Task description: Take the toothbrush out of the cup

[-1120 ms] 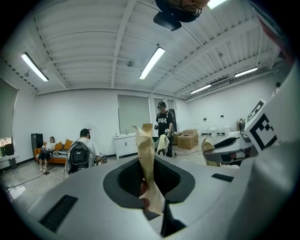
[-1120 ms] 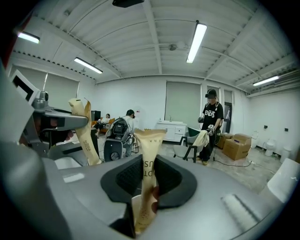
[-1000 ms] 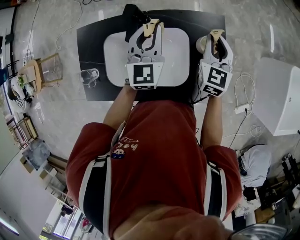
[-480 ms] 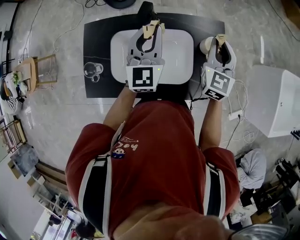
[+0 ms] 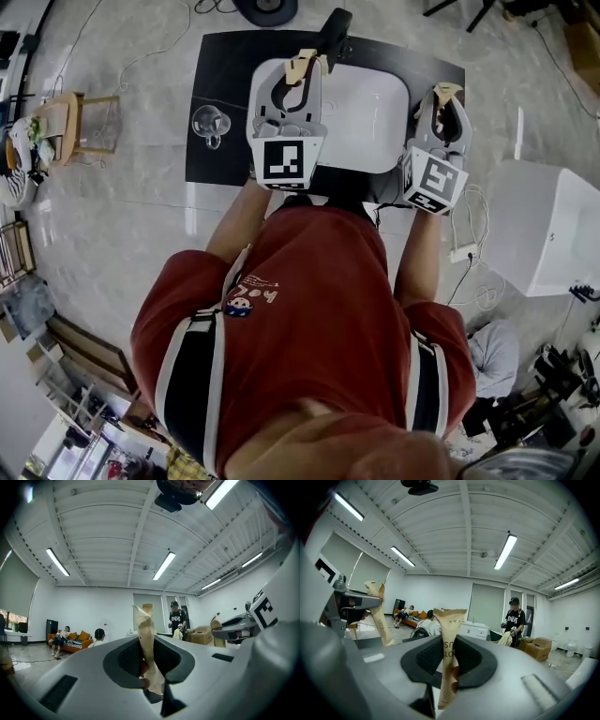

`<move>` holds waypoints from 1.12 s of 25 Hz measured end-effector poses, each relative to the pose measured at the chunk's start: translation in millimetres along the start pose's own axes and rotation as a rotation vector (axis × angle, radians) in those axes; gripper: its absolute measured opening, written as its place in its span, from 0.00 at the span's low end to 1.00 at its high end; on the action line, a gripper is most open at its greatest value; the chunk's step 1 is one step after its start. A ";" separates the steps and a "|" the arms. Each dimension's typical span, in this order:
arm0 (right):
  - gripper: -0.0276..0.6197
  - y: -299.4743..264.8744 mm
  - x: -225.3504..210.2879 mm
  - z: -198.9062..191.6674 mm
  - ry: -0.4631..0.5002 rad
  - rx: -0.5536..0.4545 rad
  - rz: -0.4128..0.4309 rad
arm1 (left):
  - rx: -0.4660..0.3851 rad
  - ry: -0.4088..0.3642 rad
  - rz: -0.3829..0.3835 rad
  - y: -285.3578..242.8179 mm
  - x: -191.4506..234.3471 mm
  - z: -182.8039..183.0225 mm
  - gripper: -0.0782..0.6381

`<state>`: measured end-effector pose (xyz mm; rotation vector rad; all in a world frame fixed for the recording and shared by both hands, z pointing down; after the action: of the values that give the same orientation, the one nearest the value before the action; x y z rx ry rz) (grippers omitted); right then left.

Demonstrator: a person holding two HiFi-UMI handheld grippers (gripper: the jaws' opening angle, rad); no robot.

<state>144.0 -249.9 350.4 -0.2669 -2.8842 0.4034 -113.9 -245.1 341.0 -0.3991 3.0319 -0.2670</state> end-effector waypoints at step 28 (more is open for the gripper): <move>0.16 25.8 93.1 5.4 -0.031 -0.062 0.076 | 0.015 -0.021 0.111 77.5 79.6 -19.4 0.17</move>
<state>57.2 -207.4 355.3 -0.3850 -2.9276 0.3341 -211.8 -189.1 342.2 -0.2305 3.0160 -0.2758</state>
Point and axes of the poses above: the fingertips, and each gripper's own axes: y backward along the fingers, x to its left, z out of its top, the point moved 10 cm from there along y, backward along the fingers, and after that the axes turned 13 degrees about x, right-handed, at the moved point
